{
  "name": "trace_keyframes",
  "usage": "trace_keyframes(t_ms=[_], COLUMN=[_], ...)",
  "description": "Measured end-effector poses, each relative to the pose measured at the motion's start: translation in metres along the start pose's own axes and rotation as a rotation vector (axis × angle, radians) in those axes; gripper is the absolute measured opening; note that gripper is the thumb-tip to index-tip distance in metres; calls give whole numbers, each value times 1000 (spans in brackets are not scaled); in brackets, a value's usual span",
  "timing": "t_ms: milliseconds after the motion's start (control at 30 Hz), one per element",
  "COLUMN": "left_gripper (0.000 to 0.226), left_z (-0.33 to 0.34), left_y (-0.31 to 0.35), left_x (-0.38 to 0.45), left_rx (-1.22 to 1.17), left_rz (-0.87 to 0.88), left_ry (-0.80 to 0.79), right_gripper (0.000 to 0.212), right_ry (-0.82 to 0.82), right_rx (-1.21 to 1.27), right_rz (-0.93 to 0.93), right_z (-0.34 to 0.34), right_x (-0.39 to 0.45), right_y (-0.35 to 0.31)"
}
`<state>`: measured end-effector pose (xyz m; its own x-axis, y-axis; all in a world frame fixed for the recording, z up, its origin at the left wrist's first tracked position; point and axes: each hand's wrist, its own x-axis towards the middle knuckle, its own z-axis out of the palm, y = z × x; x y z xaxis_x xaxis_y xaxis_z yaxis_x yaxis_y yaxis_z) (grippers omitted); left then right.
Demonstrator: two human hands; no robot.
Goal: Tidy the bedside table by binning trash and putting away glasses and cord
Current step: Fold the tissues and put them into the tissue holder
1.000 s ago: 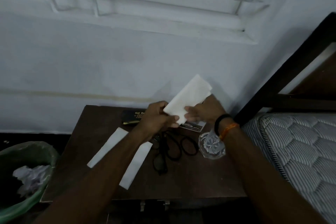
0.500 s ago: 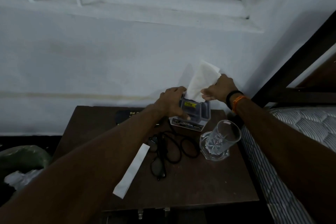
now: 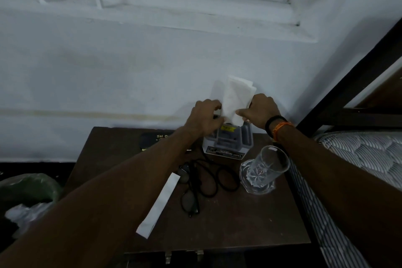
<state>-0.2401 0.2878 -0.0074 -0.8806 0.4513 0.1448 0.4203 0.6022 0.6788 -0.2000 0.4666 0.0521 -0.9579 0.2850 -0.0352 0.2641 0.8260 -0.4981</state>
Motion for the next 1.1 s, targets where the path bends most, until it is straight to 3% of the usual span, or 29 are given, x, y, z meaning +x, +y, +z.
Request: trace_keyframes(t_ms=[100, 467, 567, 733, 967, 1100], left_gripper=[22, 35, 36, 32, 28, 42], left_z=[-8, 5, 7, 4, 6, 2], left_y=[11, 16, 16, 18, 21, 22], left_x=[5, 10, 12, 18, 18, 19], left_rx=[-29, 25, 60, 78, 64, -22], left_rz=[-11, -47, -73, -97, -76, -41], left_ry=[19, 39, 25, 35, -29, 23], right_gripper=[52, 62, 55, 23, 50, 56], right_ry=[32, 7, 23, 119, 21, -20], right_rx=[-28, -68, -140, -199, -234, -29], right_rz=[-14, 10, -23, -94, -50, -12], right_z=[4, 17, 18, 19, 26, 7], right_x=[2, 5, 1, 0, 1, 7], right_y=[4, 8, 6, 6, 9, 4])
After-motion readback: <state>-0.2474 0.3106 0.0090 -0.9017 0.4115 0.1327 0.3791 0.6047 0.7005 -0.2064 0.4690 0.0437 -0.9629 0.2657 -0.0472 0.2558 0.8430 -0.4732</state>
